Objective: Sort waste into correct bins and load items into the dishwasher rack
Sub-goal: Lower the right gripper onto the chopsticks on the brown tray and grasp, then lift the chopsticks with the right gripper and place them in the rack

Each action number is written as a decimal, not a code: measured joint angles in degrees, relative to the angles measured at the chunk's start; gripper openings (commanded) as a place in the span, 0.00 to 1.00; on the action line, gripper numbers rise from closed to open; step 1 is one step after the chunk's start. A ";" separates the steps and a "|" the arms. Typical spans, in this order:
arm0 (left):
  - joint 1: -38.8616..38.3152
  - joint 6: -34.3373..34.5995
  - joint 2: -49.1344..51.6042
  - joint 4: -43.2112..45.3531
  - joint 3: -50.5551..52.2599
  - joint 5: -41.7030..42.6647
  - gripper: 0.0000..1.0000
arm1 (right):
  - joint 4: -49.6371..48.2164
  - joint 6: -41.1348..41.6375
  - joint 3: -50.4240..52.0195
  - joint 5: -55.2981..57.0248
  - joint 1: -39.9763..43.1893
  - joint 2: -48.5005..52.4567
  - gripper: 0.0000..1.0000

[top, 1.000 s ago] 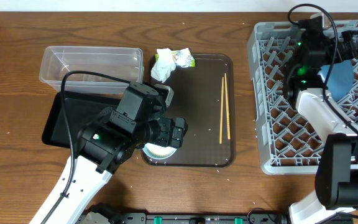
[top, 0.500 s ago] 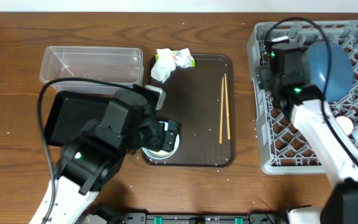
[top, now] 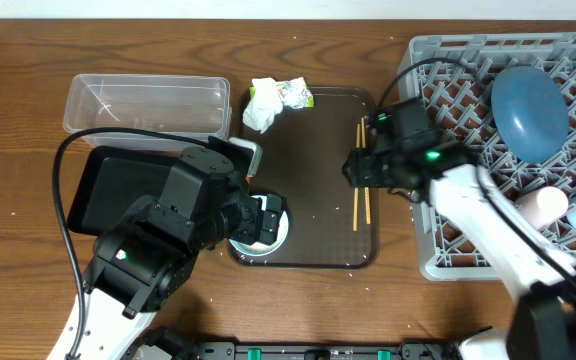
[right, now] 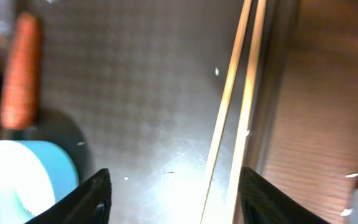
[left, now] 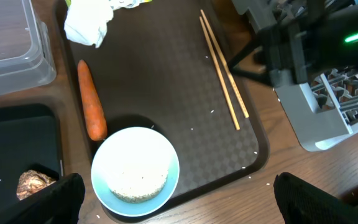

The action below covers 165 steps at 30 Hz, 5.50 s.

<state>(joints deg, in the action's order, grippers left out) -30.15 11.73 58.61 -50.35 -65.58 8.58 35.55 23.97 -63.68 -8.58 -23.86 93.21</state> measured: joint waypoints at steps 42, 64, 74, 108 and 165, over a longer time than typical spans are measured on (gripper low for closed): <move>0.00 0.00 0.11 -0.11 0.00 -0.02 0.98 | 2.21 -2.99 -0.35 5.99 4.26 -16.48 0.01; 0.00 0.00 0.11 -0.15 0.00 -0.02 0.98 | 2.60 -22.12 -0.28 6.32 20.68 -7.50 0.46; 0.00 0.00 0.11 -0.17 0.00 -0.02 0.98 | 3.08 -15.30 -0.28 1.05 7.26 -10.14 0.53; 0.00 0.02 0.11 -0.20 0.00 0.00 0.98 | -5.49 4.44 -0.22 9.05 0.09 14.43 0.04; 0.00 0.00 0.11 -0.20 0.00 -0.02 0.98 | -0.37 -14.05 -1.01 -4.66 3.74 -12.13 0.66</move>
<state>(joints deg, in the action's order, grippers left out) -30.15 11.73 58.72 -50.54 -65.58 8.56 35.18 9.91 -64.69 -13.23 -20.12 81.08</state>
